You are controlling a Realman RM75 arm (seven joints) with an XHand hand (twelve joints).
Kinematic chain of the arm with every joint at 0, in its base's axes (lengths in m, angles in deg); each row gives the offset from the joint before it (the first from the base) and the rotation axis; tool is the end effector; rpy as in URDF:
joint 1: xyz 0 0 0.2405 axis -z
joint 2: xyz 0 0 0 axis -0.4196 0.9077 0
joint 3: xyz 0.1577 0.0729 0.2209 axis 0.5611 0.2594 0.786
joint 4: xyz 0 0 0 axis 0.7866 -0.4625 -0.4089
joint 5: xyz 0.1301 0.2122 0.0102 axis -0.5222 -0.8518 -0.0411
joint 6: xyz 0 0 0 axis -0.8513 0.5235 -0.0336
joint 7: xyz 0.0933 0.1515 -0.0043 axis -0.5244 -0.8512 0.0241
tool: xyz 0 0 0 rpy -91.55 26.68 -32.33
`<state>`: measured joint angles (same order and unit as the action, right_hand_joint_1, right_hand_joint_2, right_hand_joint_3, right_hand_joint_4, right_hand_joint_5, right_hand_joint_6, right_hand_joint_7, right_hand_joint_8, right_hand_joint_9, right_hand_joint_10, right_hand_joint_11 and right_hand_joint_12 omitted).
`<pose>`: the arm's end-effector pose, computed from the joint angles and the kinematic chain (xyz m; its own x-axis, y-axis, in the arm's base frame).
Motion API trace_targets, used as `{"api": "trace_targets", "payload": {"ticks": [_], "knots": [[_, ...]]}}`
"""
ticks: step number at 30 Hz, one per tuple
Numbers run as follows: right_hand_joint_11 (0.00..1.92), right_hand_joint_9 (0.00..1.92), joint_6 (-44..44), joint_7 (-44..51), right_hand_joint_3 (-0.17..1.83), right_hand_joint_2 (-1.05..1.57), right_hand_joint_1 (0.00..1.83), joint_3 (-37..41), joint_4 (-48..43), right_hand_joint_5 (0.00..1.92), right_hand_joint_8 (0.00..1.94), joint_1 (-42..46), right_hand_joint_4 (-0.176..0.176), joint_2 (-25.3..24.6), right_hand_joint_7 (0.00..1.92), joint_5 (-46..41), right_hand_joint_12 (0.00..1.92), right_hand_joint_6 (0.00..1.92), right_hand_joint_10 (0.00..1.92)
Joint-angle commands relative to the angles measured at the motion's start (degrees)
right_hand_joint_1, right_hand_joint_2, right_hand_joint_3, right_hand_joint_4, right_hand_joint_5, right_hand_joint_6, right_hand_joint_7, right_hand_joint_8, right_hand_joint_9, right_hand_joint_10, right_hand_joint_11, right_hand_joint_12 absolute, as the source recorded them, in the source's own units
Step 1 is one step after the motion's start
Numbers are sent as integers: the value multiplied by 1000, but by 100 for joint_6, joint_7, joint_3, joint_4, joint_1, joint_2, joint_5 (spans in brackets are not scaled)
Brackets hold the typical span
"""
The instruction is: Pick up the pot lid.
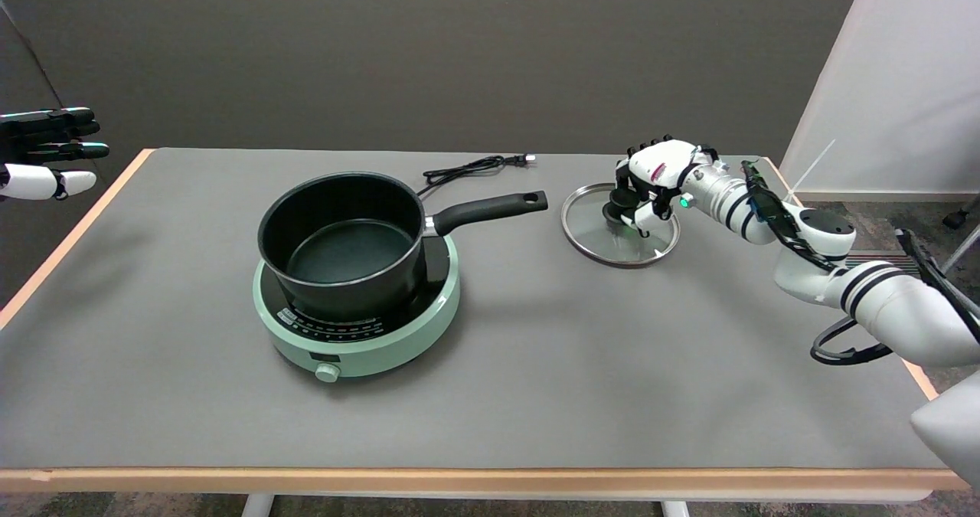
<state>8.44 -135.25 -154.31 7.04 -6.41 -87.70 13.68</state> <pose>-0.2736 -0.5233 0.4677 0.9636 -0.1964 -0.1813 0.1740 -0.0538 0.9833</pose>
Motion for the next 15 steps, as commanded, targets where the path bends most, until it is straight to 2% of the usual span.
{"api": "trace_targets", "payload": {"ticks": [1,10,15], "knots": [[542,709,2,-10,350,1058,1174,39,7,678,1302,-6,-32,34,891,-11,798,1433,1657],[555,698,263,-10,359,1058,1173,749,-174,665,1314,223,-41,44,889,-110,810,1448,1725],[560,703,424,-10,363,1056,1176,1188,-292,664,1310,479,-46,58,893,-481,815,1449,1749]]}}
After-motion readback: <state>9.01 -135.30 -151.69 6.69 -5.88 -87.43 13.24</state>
